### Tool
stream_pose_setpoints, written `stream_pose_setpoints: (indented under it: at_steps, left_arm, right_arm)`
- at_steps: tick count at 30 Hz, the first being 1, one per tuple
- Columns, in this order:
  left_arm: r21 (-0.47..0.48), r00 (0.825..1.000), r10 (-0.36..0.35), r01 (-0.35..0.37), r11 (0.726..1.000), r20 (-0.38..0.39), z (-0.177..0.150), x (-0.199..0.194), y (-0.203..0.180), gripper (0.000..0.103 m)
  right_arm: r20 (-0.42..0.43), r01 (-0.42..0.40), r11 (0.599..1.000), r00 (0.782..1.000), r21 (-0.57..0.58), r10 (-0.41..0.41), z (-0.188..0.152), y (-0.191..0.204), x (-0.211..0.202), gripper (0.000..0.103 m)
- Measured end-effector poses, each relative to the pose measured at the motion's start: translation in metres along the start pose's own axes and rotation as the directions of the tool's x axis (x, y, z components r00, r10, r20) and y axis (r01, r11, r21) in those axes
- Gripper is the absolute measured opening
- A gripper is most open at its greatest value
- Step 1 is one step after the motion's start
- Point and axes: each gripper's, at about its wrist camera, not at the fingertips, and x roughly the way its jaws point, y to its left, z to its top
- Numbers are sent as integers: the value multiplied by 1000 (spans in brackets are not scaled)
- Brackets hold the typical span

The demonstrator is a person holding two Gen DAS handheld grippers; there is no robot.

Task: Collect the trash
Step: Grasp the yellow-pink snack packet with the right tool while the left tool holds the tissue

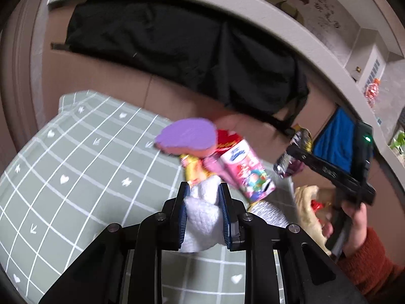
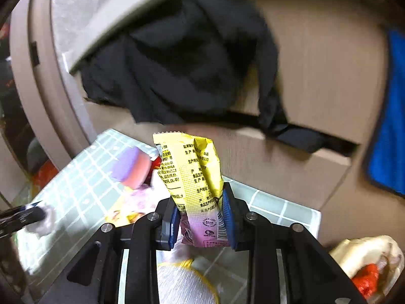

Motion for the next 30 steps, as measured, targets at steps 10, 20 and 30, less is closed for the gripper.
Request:
stream_pose_setpoints:
  at_steps: [10,20,30]
  left_arm:
    - [153,994,-41,24,988,105,25,-14,-85,24]
    - [275,983,-99,54,960,152,32,-20,-172,24]
    - [392,965,-224,156,907,133,24,-5,-274,24]
  right_arm:
    - [121,29,997,992,-72,-20,-5,7,-96,27]
    - [223,93,995,971,-23,-85,-12,-33,-170,27]
    - [303,198,979,931,54,-205,-24,-90,-237,27]
